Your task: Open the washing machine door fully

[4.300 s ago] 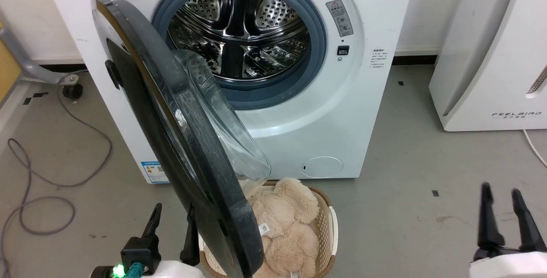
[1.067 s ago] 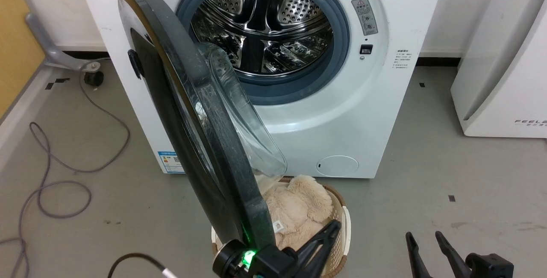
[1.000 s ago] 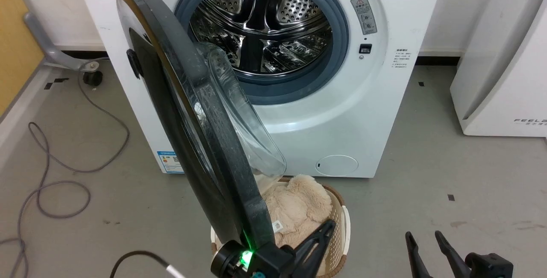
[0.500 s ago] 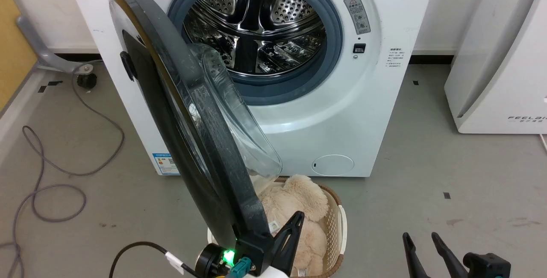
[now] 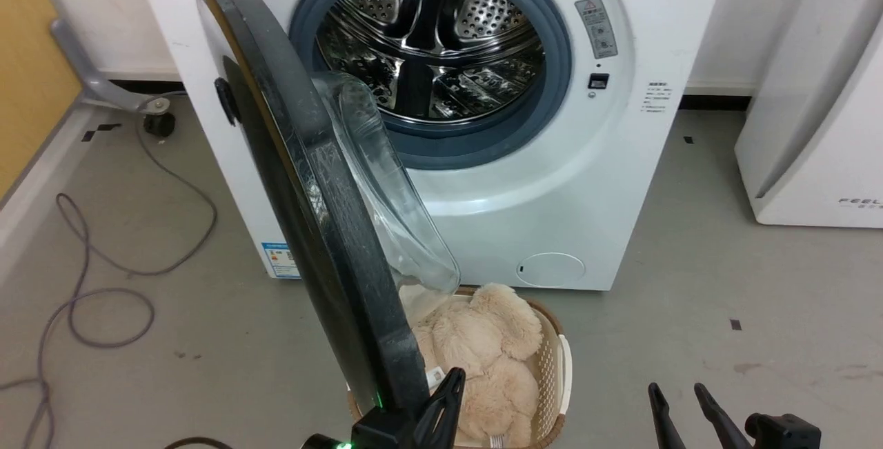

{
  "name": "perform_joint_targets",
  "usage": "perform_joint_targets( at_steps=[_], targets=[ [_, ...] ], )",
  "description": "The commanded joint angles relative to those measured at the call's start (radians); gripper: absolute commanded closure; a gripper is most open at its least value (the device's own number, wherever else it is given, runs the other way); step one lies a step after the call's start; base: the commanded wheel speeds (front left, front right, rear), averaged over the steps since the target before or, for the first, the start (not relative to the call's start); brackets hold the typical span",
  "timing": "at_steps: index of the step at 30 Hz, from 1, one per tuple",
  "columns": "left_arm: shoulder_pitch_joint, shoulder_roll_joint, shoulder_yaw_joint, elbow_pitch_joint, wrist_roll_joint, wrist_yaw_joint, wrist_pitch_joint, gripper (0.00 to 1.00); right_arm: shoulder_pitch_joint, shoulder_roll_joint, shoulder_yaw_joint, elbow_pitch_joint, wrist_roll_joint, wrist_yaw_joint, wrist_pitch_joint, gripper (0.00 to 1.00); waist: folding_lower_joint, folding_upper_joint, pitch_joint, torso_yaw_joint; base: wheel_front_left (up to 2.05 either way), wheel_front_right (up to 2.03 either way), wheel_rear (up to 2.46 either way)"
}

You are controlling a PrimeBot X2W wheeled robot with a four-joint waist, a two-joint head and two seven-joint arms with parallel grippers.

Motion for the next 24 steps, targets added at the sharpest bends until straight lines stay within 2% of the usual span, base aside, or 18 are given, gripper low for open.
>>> perform_joint_targets(
  at_steps=[1,11,24],
  targets=[
    [0.014,0.016,0.012,-0.012,0.000,0.012,0.001,1.00,-0.011,0.004,0.001,0.003,0.003,0.001,-0.002,0.00,0.0000,-0.0001,-0.001,0.009,0.00,0.00,0.00],
    [0.063,0.053,0.022,-0.082,-0.002,0.037,0.010,1.00,-0.007,0.004,-0.002,0.013,0.004,0.001,0.003,0.00,0.0000,-0.0001,-0.006,0.074,0.00,0.00,0.00],
    [0.081,0.091,0.059,-0.136,0.006,0.082,0.006,1.00,-0.010,0.004,-0.009,0.022,0.011,0.001,-0.001,0.00,0.0000,-0.0001,0.003,0.225,0.00,0.00,0.00]
  ],
)
